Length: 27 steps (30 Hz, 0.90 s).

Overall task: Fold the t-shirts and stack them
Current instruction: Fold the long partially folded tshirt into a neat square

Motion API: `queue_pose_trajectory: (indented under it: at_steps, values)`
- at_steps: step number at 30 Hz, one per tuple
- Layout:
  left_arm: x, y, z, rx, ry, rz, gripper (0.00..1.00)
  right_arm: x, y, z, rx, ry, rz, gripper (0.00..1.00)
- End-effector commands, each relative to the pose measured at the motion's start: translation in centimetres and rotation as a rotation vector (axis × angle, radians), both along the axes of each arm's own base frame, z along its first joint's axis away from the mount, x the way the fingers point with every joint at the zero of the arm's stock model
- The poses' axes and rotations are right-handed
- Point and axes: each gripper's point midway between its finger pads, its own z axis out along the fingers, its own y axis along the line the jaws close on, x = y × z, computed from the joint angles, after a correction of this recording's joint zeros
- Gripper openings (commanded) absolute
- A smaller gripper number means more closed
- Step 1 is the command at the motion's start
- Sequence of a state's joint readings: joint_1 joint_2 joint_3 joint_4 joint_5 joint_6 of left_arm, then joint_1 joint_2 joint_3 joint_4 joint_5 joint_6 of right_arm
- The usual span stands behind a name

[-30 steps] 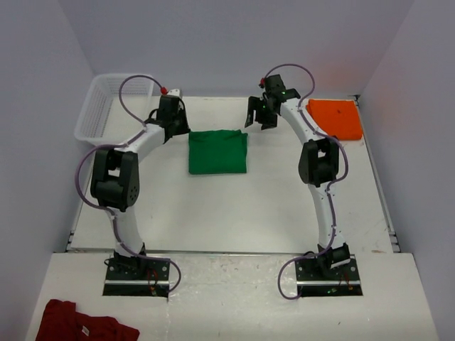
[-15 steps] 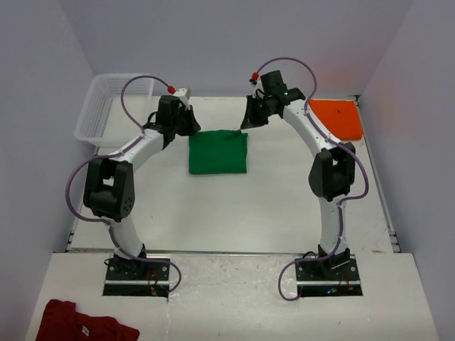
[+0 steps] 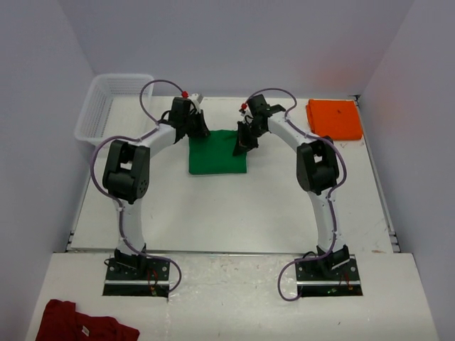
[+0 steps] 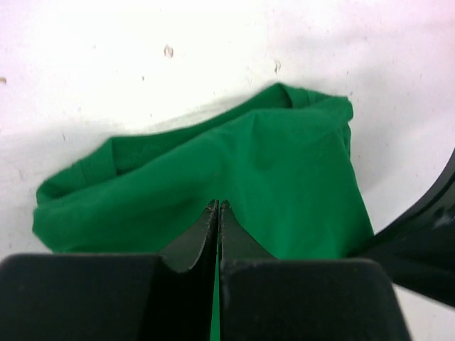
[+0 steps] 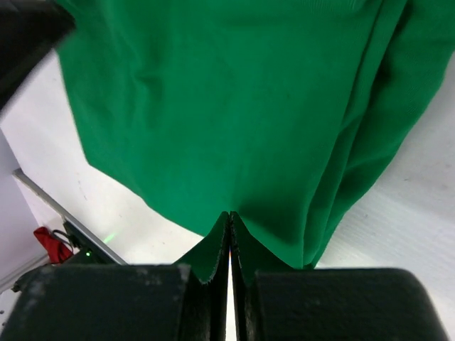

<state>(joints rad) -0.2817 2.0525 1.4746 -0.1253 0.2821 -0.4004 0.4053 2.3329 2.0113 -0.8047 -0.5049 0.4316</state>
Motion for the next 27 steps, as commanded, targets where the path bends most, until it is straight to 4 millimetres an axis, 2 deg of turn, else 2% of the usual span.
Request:
queue_pose_trajectory:
  at_steps: [1, 2, 5, 10, 15, 19, 22, 24, 25, 26, 27]
  values:
    - [2.0, -0.1, 1.2, 0.007, -0.036, -0.004, 0.0, -1.1, 0.4, 0.0, -0.038, 0.026, -0.03, 0.0]
    - [2.2, -0.1, 0.2, 0.016, -0.014, -0.001, 0.0, -1.2, 0.2, -0.3, -0.048, 0.039, -0.035, 0.0]
    - [2.9, 0.3, -0.6, 0.038, 0.01, 0.032, 0.0, -1.9, -0.1, -1.8, -0.082, 0.091, -0.048, 0.0]
    - [2.7, 2.2, -2.6, 0.114, 0.106, 0.118, 0.0, -3.2, -1.5, -4.2, -0.149, 0.152, -0.078, 0.0]
    - [3.1, 3.6, -3.6, 0.15, 0.119, 0.148, 0.0, -3.6, -2.4, -4.5, -0.178, 0.151, -0.118, 0.0]
    - [3.7, 3.6, -4.9, 0.141, 0.141, 0.121, 0.0, -4.3, -2.7, -4.9, -0.18, 0.179, -0.119, 0.0]
    - [4.7, 2.5, -3.8, 0.107, 0.097, 0.07, 0.0, -4.9, -3.0, -5.1, -0.19, 0.19, -0.118, 0.0]
    - [4.7, 2.4, -3.1, 0.097, 0.076, 0.061, 0.0, -6.1, -3.5, -5.4, -0.196, 0.209, -0.119, 0.0]
    - [4.1, 2.4, -2.6, 0.09, 0.07, 0.06, 0.0, -6.0, -3.4, -5.4, -0.185, 0.196, -0.123, 0.0]
    - [4.4, 2.3, -1.9, 0.074, 0.037, 0.059, 0.0, -6.3, -3.5, -5.5, -0.183, 0.197, -0.125, 0.0]
    - [4.1, 2.3, -1.6, 0.069, 0.028, 0.06, 0.0, -7.3, -3.9, -6.2, -0.194, 0.223, -0.131, 0.0]
